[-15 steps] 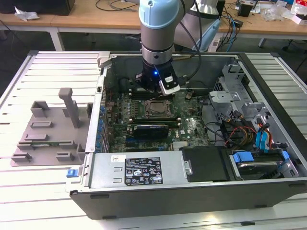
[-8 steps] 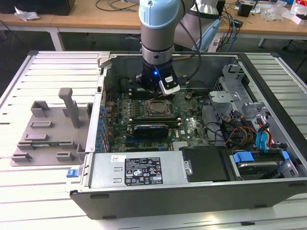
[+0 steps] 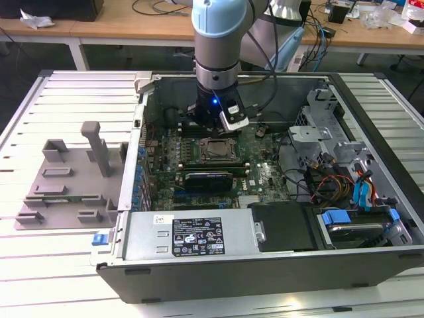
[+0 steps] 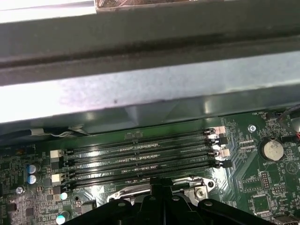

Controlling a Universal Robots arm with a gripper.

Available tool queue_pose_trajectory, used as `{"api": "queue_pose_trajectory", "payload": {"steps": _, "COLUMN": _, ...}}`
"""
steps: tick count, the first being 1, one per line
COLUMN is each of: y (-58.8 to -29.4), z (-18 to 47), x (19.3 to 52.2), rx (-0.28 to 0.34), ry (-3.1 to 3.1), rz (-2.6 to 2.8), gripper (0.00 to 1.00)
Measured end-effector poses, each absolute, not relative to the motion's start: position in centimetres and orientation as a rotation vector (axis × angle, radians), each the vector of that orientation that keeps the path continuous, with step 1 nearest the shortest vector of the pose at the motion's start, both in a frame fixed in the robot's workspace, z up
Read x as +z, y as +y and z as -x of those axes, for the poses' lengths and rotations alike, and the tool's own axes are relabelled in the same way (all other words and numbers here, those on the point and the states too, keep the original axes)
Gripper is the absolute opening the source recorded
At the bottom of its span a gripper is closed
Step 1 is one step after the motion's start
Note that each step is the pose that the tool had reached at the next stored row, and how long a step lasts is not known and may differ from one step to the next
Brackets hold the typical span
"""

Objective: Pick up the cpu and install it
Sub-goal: 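Install the first cpu locking lever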

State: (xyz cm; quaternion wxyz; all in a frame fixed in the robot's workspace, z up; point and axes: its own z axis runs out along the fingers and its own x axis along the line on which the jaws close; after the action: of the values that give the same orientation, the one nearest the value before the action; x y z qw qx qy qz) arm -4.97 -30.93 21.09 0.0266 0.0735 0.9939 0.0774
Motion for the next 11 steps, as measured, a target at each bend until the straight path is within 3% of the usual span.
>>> {"api": "queue_pose_trajectory", "payload": {"steps": 11, "y": -30.03, "z": 4.97, "x": 21.05, "rx": 0.205, "ry": 3.072, "rz": -0.226, "gripper": 0.11}}
